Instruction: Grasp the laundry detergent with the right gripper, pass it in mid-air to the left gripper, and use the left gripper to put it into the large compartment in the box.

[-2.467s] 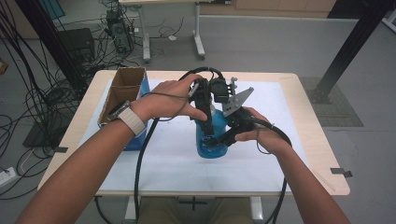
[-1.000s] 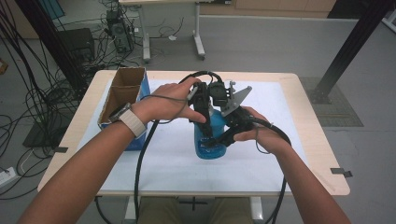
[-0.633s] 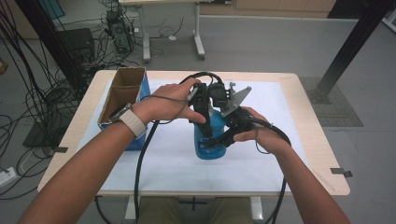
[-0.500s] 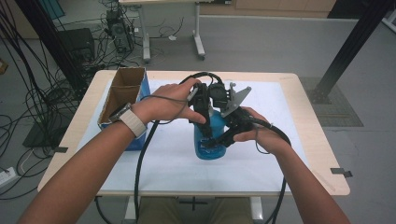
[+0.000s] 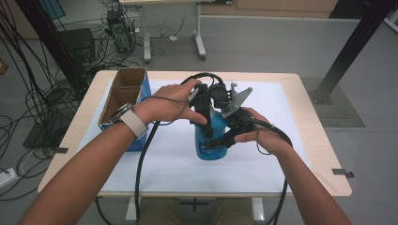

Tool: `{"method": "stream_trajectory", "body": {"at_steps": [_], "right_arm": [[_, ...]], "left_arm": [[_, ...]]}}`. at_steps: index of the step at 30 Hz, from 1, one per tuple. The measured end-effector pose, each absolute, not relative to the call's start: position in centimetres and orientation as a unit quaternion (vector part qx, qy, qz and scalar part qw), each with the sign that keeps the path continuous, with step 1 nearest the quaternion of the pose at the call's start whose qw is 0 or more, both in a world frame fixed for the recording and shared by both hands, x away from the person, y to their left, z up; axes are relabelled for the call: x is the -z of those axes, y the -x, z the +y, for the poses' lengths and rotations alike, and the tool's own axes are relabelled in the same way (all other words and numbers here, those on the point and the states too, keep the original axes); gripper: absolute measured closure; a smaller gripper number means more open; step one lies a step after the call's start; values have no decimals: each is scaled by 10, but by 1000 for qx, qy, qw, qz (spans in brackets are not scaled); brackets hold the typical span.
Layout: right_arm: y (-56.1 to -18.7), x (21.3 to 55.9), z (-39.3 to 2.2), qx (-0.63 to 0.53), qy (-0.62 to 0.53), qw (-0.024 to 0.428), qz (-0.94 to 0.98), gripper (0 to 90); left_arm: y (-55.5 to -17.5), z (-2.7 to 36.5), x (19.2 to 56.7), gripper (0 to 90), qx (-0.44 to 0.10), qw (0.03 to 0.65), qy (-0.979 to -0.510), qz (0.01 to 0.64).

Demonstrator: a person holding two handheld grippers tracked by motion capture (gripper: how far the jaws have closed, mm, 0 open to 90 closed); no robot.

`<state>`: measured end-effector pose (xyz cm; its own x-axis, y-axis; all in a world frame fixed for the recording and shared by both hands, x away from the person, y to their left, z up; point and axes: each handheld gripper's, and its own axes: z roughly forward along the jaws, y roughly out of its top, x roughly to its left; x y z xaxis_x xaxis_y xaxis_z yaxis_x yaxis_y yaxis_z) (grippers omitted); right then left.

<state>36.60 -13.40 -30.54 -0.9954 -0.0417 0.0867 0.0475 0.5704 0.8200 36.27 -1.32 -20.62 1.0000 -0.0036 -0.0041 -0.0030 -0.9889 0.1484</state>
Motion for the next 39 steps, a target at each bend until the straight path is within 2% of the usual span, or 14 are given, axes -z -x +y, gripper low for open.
{"method": "stream_trajectory", "body": {"at_steps": [24, 25, 26, 39], "right_arm": [[-366, 306, -134, 462, 1, 44, -886, 437], [-367, 307, -134, 459, -3, 31, -888, 438], [-366, 306, -134, 461, 0, 43, -886, 437], [-367, 306, -134, 462, -1, 42, -886, 437]], "left_arm": [[-362, -13, 207, 380, 0, 73, -997, -3], [-363, -13, 207, 380, 1, 73, -997, -4], [-363, -13, 207, 380, 0, 73, -997, -4], [-363, -12, 207, 380, 1, 74, -997, -3]]}}
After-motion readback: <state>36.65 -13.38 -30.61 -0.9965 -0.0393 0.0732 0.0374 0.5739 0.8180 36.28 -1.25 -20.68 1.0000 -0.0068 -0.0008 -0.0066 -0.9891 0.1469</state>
